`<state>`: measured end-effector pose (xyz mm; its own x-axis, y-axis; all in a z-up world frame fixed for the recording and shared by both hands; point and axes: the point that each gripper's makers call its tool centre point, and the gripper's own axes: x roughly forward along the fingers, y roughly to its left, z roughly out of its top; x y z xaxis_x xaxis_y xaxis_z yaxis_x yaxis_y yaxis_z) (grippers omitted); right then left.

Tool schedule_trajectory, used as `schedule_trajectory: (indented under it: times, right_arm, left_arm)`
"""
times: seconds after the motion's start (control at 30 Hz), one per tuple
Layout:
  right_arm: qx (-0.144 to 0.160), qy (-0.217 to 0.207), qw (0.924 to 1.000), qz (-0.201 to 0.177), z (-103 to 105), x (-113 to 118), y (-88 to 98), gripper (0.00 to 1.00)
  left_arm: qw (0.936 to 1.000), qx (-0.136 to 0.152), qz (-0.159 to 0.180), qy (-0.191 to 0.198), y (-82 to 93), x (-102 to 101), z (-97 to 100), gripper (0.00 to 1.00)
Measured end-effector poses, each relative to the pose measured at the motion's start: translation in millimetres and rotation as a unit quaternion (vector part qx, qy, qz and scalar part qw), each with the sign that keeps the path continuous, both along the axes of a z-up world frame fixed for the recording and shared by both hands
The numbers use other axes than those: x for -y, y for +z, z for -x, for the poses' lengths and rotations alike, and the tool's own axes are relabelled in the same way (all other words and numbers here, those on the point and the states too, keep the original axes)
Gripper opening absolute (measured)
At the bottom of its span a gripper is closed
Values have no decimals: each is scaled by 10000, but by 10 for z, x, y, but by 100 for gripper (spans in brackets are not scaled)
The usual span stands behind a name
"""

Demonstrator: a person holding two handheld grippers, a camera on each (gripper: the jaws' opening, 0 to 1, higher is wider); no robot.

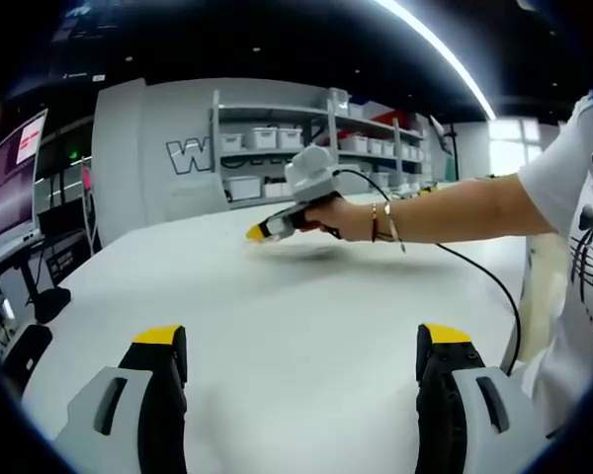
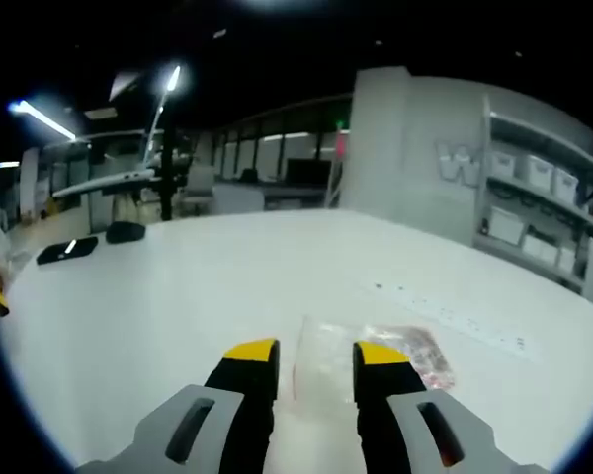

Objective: Open the resealable bag by pulling the two sides of the seal apart until the entire bag opening is separated and visibly accessible.

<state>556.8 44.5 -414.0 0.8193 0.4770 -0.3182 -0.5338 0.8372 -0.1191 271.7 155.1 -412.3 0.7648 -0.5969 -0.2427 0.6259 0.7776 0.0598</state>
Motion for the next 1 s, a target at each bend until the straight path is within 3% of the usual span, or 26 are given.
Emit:
schedule_trajectory:
  times: [0.47,0.77,1.0]
  right_arm:
    - [-3,-8,10000,-34,61,-14,4,36]
    - [31,-150,9999,-71,103,20,21,55]
    - [27,-153,9998,-101,154,35,32,61]
  left_arm:
    - [10000,18,-31,26,-3,-22,28,96]
    - [10000,-16,-63,68,-19,-67,59,97]
    - [9999,-87,-102,62,-60,-65,82,98]
